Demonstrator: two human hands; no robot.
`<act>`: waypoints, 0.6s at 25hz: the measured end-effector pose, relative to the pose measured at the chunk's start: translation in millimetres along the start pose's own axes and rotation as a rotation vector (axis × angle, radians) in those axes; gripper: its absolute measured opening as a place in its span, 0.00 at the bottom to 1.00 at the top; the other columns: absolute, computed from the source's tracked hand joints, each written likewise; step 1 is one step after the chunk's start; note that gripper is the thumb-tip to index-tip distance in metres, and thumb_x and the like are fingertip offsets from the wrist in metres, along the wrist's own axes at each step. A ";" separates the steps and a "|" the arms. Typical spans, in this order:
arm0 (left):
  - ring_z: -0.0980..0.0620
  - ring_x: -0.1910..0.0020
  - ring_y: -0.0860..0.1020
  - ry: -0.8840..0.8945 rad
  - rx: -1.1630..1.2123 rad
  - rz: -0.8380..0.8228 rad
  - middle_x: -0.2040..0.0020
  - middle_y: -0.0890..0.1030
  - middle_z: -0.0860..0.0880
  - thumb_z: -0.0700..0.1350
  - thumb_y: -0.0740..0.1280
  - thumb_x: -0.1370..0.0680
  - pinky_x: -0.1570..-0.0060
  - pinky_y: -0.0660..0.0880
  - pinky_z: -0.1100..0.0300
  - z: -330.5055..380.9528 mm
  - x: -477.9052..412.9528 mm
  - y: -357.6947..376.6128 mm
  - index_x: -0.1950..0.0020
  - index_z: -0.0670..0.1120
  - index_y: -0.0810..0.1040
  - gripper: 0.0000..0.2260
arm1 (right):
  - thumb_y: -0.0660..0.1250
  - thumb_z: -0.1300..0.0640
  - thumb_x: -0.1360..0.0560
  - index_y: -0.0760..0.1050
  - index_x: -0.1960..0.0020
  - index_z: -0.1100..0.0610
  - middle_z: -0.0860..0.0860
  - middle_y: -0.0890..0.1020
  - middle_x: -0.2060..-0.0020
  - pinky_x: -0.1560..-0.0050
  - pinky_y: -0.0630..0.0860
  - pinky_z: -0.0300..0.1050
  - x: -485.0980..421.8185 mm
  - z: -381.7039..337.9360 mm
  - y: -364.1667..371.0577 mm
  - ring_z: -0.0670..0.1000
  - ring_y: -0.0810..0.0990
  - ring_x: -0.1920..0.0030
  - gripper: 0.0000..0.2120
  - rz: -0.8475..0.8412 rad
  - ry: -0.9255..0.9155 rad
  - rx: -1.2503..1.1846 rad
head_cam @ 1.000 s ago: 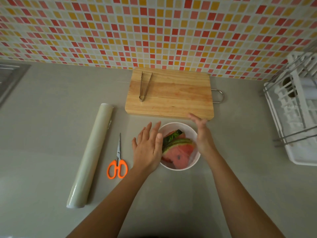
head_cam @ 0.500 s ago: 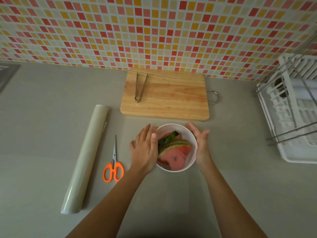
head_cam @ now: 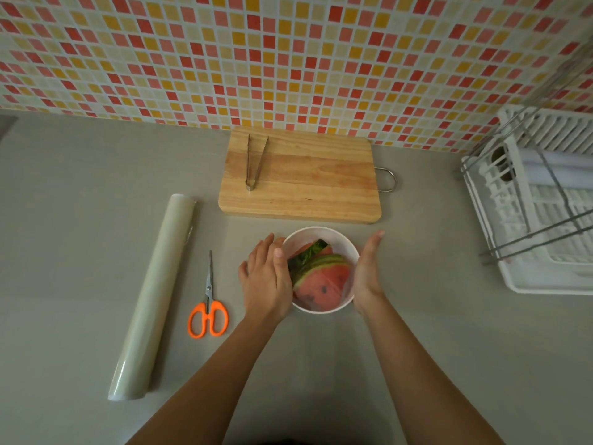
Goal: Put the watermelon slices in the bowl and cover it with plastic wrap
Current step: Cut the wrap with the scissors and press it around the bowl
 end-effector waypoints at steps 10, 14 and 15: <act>0.51 0.27 0.60 0.071 -0.050 -0.032 0.26 0.67 0.50 0.60 0.35 0.23 0.28 0.50 0.49 -0.6 -9.7 -3.5 0.31 0.54 0.70 0.32 | 0.30 0.22 0.41 0.76 0.45 0.53 0.62 0.76 0.40 0.35 0.65 0.56 20.0 -3.9 -3.8 0.61 0.73 0.39 0.52 0.141 0.077 0.495; 0.49 0.26 0.59 0.001 0.149 0.049 0.25 0.63 0.47 0.62 0.40 0.23 0.28 0.53 0.49 2.9 -8.7 -19.3 0.25 0.53 0.60 0.30 | 0.42 0.35 0.24 0.67 0.35 0.63 0.61 0.71 0.38 0.38 0.62 0.53 19.6 -17.6 -24.9 0.60 0.67 0.35 0.36 0.359 -0.233 0.631; 0.48 0.27 0.62 -0.126 0.281 0.073 0.26 0.64 0.45 0.63 0.41 0.23 0.29 0.56 0.49 -4.8 -2.8 -23.0 0.25 0.53 0.59 0.30 | 0.43 0.37 0.23 0.68 0.39 0.61 0.58 0.73 0.42 0.44 0.65 0.49 17.8 -21.7 -26.2 0.59 0.70 0.39 0.32 0.285 -0.320 0.542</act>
Point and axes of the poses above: each hand's wrist, its own x-axis away from the middle knuckle, its own y-axis out of the palm, z = x × y, the point moved 5 cm from there along -x, towards the middle knuckle
